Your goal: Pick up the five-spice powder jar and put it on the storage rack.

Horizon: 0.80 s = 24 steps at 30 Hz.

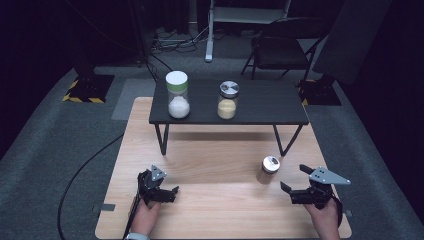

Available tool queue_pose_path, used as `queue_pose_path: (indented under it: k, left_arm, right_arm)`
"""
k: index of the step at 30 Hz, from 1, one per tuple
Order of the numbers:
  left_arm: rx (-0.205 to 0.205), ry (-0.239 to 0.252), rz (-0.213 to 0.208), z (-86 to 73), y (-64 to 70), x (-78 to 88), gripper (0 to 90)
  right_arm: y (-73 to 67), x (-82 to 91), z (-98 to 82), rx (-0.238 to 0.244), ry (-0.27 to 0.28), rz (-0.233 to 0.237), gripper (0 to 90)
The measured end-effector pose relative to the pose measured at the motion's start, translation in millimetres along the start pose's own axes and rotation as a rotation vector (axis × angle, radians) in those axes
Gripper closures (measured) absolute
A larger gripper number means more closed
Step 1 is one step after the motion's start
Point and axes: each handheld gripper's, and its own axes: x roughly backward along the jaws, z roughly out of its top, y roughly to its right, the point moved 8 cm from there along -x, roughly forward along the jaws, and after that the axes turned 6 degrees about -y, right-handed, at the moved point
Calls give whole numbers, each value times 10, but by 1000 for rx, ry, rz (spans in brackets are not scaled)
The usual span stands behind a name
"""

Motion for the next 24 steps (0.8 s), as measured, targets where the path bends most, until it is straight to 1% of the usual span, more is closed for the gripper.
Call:
queue_pose_path:
  k: [3, 10, 14, 24]
  left_arm:
    - [0, 0, 0, 0, 0, 0, 3]
    - [4, 2, 0, 3, 3, -5, 3]
    - [11, 1, 5, 20, 16, -18, 3]
    - [11, 2, 5, 47, 31, -38, 3]
  right_arm:
    - [-3, -7, 4, 14, 8, 5, 0]
    - [-5, -75, 47, 6, -17, 22, 0]
    - [-15, -112, 68, 4, -30, 19, 0]
    - [-41, -256, 126, 5, -60, 12, 0]
